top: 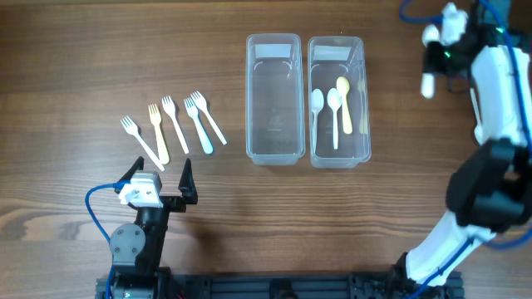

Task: Pack container
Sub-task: 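Place the white spoon into the right container and release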

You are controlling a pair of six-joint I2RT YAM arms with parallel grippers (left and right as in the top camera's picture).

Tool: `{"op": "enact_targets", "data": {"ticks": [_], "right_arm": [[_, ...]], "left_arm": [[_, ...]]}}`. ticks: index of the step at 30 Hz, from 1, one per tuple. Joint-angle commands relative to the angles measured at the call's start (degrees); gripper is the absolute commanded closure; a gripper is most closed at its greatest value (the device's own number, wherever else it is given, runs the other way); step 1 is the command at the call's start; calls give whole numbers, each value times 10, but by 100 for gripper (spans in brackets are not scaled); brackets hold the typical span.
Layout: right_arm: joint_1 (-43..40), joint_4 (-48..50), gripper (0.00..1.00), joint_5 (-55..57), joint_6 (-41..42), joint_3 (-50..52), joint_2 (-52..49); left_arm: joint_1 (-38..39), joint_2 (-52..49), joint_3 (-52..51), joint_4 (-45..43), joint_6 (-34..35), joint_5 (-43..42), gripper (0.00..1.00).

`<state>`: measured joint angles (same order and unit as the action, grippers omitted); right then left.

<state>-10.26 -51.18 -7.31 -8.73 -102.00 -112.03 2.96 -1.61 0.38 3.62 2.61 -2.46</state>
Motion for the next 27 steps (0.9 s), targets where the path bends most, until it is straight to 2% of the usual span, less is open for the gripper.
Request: {"op": "enact_targets", "data": {"ticks": [1,6,13,23,27], "right_arm": [[68,-5,96,-35,34,-16,47],[138,-13,96,-46,59,-6,45],[204,33,96,-44,78,60,22],[222,49,94,-41,79,76,-28],[222,50,85,-41,78,76,-33]], "left_arm": [[3,1,0,6,-9,-7,0],[3,1,0,6,-9,-7,0],[3,1,0,6,-9,-7,0],[3,1,0,6,-9,-7,0],[3,1,0,5,-9,-7,0]]}}
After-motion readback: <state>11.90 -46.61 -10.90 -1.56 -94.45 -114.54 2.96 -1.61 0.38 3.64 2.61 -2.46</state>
